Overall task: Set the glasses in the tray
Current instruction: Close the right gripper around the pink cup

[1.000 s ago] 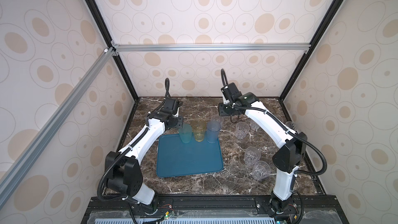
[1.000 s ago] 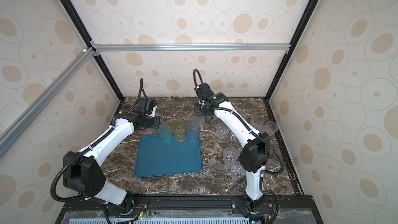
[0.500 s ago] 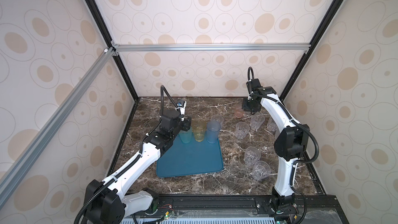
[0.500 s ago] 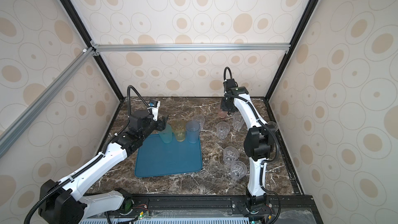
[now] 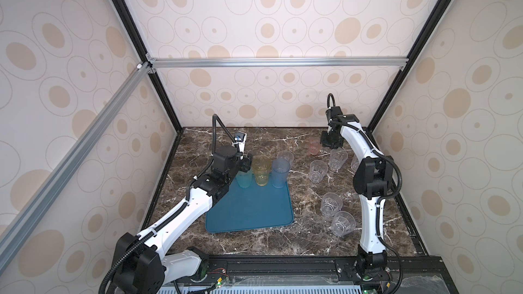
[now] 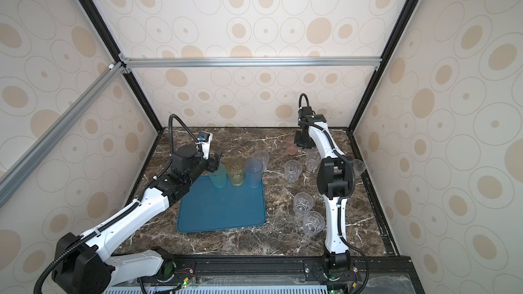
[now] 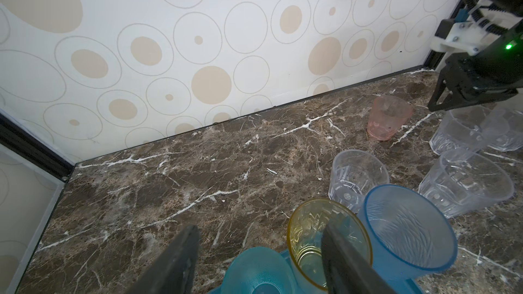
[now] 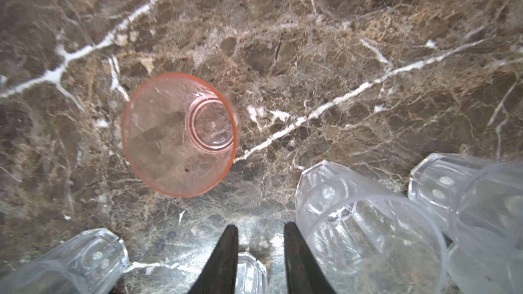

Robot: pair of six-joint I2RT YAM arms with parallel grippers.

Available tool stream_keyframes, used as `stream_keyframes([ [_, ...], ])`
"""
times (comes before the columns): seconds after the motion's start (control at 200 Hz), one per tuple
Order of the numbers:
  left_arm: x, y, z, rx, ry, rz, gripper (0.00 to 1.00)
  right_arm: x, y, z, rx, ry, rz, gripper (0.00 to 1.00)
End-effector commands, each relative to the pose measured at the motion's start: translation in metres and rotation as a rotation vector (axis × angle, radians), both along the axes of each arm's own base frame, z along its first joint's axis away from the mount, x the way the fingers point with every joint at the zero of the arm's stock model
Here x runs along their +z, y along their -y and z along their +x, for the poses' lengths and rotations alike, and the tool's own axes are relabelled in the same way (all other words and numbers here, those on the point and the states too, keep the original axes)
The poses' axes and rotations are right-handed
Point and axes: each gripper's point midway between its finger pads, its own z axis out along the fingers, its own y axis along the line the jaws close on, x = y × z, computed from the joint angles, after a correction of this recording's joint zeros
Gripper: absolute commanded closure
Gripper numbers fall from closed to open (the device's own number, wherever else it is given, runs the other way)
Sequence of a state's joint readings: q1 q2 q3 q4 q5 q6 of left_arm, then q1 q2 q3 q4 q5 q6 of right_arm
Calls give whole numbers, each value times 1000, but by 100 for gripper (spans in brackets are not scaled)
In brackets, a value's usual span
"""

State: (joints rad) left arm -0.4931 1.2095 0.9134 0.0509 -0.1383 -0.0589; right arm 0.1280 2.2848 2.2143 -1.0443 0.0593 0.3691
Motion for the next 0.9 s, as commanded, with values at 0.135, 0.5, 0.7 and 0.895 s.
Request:
stream_keyframes([
  [0.135, -5, -1, -3, 3, -8, 19, 31, -4, -4, 19, -11, 33, 49, 67],
  [0.5, -10, -4, -6, 15, -28, 30, 31, -31, -5, 39, -20, 19, 68, 68],
  [0.7, -12, -5, -7, 19, -35, 34, 31, -41, -11, 43, 4, 16, 89, 78],
  [0.895, -8, -5, -8, 22, -30, 19, 31, -29, -10, 42, 15, 34, 83, 90],
])
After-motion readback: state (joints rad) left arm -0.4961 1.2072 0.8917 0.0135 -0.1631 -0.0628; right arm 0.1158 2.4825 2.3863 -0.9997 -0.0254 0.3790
